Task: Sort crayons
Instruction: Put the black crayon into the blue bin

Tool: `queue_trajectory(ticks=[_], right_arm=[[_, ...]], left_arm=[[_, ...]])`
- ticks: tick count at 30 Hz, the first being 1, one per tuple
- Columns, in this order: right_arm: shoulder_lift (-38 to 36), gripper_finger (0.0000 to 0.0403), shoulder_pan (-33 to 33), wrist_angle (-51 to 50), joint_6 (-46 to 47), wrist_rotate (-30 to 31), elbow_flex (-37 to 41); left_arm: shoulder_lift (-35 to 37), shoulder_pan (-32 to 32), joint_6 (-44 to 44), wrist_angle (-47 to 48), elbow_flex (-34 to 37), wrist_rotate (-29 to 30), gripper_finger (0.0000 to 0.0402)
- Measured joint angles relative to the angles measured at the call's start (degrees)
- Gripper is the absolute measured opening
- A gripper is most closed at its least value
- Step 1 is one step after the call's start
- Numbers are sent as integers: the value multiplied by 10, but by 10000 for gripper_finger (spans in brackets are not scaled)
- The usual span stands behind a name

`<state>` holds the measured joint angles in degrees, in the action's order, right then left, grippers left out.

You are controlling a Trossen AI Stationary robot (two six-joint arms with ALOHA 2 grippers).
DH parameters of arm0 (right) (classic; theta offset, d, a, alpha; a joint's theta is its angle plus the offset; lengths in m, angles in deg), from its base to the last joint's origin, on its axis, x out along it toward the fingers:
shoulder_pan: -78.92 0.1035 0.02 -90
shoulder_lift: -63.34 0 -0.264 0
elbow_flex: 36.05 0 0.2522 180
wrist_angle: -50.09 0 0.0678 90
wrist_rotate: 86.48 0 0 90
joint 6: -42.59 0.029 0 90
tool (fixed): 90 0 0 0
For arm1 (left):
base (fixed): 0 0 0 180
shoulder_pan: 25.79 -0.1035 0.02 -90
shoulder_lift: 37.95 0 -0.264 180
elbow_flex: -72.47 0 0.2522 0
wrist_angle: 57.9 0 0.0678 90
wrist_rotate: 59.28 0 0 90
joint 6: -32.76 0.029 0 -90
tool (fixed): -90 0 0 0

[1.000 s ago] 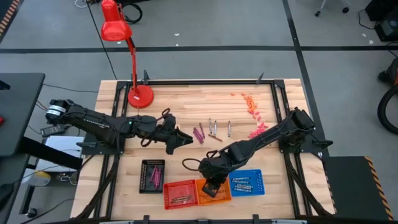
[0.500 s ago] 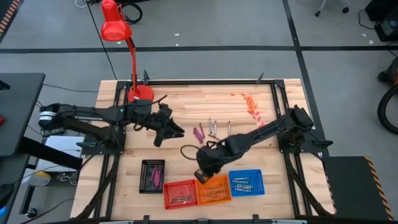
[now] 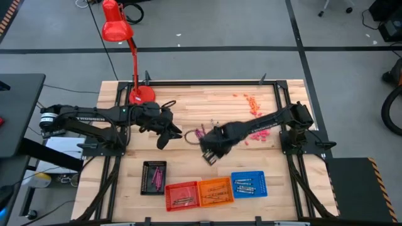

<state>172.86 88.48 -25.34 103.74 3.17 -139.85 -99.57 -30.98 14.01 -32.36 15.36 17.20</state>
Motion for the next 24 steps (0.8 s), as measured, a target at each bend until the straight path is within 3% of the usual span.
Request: queue_trajectory(ticks=[3, 9, 13, 20, 24], right_arm=[[0, 59, -42, -60, -79, 43, 0], [0, 59, -131, -17, -217, 46, 38], [0, 59, -179, 21, -235, 66, 70], [0, 67, -231, 88, -248, 4, 116], [0, 86, -235, 130, -248, 3, 131]], left_arm=[[-14, 0, 1, -2, -1, 44, 130], [-44, 0, -82, -11, -1, 118, 130], [-67, 0, -146, -10, 0, 138, 130], [-100, 8, -304, -23, 0, 138, 130], [-114, 16, -330, -49, 0, 138, 130]])
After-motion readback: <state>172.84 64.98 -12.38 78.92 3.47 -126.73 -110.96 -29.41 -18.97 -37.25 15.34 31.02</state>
